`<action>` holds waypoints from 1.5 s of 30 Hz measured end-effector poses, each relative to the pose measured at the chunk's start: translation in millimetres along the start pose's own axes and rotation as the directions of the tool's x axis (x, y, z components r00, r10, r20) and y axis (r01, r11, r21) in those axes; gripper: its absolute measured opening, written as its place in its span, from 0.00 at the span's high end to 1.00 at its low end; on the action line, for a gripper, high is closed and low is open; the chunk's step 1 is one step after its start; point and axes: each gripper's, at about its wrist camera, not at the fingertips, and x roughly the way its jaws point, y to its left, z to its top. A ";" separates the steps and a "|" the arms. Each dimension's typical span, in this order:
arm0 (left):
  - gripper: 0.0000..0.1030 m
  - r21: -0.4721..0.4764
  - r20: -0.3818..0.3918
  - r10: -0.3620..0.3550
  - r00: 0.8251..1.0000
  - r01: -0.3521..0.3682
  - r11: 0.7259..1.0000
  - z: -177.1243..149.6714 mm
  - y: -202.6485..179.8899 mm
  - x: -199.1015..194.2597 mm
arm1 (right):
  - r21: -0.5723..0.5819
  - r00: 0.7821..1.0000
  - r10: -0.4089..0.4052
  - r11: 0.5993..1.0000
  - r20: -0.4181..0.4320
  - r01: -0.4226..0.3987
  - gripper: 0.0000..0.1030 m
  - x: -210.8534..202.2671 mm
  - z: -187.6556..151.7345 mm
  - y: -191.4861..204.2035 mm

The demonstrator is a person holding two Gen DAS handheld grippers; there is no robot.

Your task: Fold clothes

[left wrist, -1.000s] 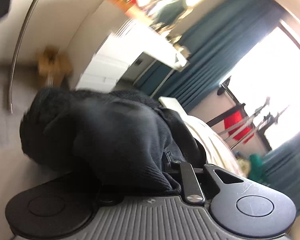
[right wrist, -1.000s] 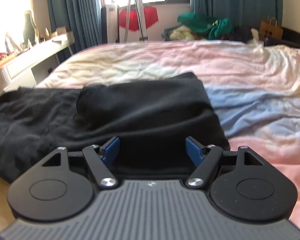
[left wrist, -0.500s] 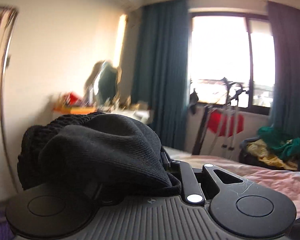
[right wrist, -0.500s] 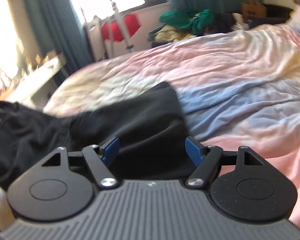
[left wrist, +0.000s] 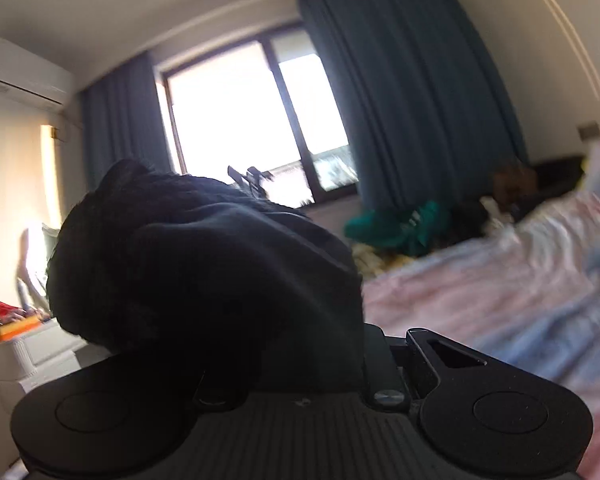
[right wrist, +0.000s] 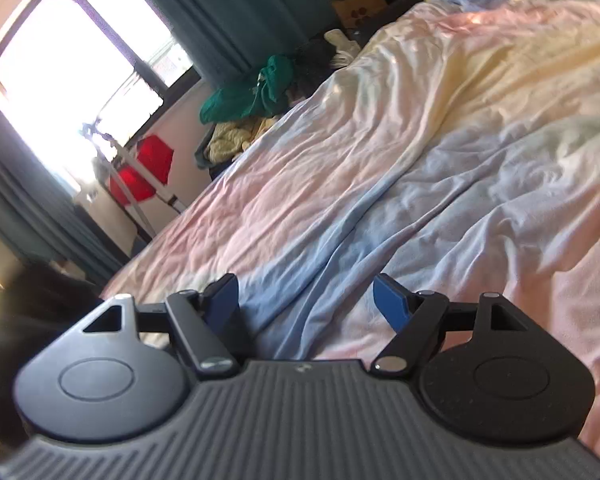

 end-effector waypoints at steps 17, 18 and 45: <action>0.21 0.276 -0.148 -0.270 0.951 0.302 0.912 -33.9 -26.0 11.4 | 0.165 0.954 0.284 0.950 -0.098 -0.266 0.25 20.0 0.7 -7.2; 0.21 0.280 -0.159 -0.281 0.947 0.316 0.907 -34.3 -25.3 6.3 | 0.159 0.952 0.290 0.949 -0.099 -0.273 0.25 18.9 0.0 -5.3; 0.11 0.049 -0.211 -0.187 0.959 0.202 0.978 -72.1 85.0 -44.2 | -0.052 0.987 0.088 0.994 -0.138 -0.096 0.15 -2.7 -42.8 26.6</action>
